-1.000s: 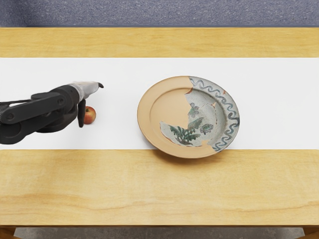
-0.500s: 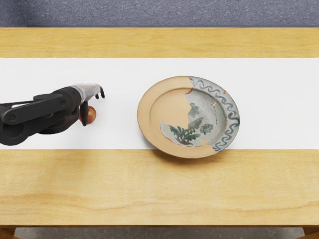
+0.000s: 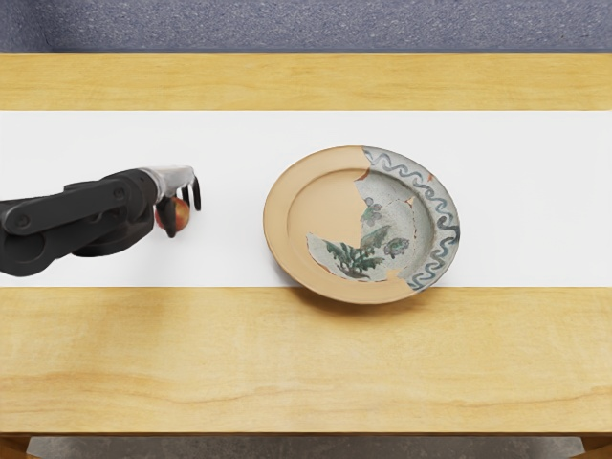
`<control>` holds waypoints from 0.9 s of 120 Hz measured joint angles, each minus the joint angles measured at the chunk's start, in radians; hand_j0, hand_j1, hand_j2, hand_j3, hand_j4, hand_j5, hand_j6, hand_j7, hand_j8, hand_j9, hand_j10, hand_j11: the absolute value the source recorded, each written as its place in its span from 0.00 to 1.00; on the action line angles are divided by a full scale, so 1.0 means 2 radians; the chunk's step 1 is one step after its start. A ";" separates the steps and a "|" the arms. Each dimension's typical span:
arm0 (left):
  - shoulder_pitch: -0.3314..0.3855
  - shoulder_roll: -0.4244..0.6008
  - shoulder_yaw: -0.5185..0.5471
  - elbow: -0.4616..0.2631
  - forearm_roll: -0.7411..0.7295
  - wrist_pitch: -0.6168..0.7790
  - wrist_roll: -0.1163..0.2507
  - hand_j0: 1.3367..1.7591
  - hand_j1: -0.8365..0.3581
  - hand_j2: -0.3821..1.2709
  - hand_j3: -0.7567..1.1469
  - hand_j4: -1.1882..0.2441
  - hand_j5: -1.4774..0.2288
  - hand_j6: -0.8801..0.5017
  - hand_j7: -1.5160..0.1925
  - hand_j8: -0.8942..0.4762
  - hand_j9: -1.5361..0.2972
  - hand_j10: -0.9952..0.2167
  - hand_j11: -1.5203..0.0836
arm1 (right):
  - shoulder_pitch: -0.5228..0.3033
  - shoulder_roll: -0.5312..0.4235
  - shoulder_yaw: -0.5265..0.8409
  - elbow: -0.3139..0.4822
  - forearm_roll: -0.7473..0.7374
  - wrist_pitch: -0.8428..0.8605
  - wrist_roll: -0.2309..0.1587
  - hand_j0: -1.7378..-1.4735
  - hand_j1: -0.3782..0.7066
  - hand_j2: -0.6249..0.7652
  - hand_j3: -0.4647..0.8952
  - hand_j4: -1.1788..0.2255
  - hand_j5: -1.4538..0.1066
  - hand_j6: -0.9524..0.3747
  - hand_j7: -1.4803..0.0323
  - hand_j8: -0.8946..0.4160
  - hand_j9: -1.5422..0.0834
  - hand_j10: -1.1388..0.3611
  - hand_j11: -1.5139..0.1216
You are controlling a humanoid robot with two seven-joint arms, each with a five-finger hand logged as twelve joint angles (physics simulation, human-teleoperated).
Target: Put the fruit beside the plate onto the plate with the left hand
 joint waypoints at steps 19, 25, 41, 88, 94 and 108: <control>-0.002 0.000 0.000 0.000 -0.009 0.000 0.000 0.75 0.45 0.42 0.40 0.34 0.33 0.32 0.35 0.36 0.33 0.35 0.37 | 0.000 0.000 0.000 0.000 0.000 0.000 0.000 0.30 0.03 0.45 0.34 0.84 0.93 0.72 0.98 0.68 0.95 0.76 0.93; -0.010 0.000 0.000 0.000 -0.013 -0.001 0.000 0.75 0.45 0.46 0.40 0.33 0.31 0.33 0.33 0.37 0.32 0.36 0.35 | 0.000 0.000 0.000 0.000 0.000 0.000 0.000 0.30 0.03 0.45 0.34 0.84 0.93 0.72 0.98 0.68 0.95 0.76 0.93; -0.031 0.000 0.000 -0.001 -0.026 -0.002 -0.001 0.75 0.44 0.46 0.40 0.32 0.27 0.36 0.29 0.40 0.29 0.36 0.32 | 0.000 0.000 0.000 0.000 0.000 0.000 0.000 0.30 0.03 0.45 0.34 0.84 0.93 0.72 0.98 0.68 0.95 0.76 0.93; -0.084 -0.028 -0.003 -0.021 -0.067 -0.003 0.000 0.74 0.41 0.48 0.40 0.32 0.21 0.40 0.25 0.42 0.26 0.35 0.29 | 0.000 0.000 0.000 0.000 0.000 0.000 0.000 0.30 0.03 0.45 0.34 0.84 0.93 0.72 0.98 0.68 0.95 0.76 0.93; -0.085 -0.035 -0.007 -0.022 -0.069 -0.002 0.000 0.74 0.41 0.48 0.40 0.32 0.21 0.40 0.25 0.42 0.26 0.35 0.29 | 0.000 0.000 0.000 0.000 0.000 0.000 0.000 0.30 0.03 0.45 0.34 0.84 0.93 0.72 0.98 0.68 0.95 0.76 0.93; -0.091 -0.051 -0.022 -0.026 -0.072 -0.003 0.000 0.74 0.42 0.47 0.40 0.32 0.20 0.40 0.25 0.42 0.26 0.36 0.29 | 0.000 0.000 0.000 0.000 0.000 0.000 0.000 0.30 0.03 0.45 0.34 0.84 0.93 0.72 0.98 0.68 0.95 0.76 0.93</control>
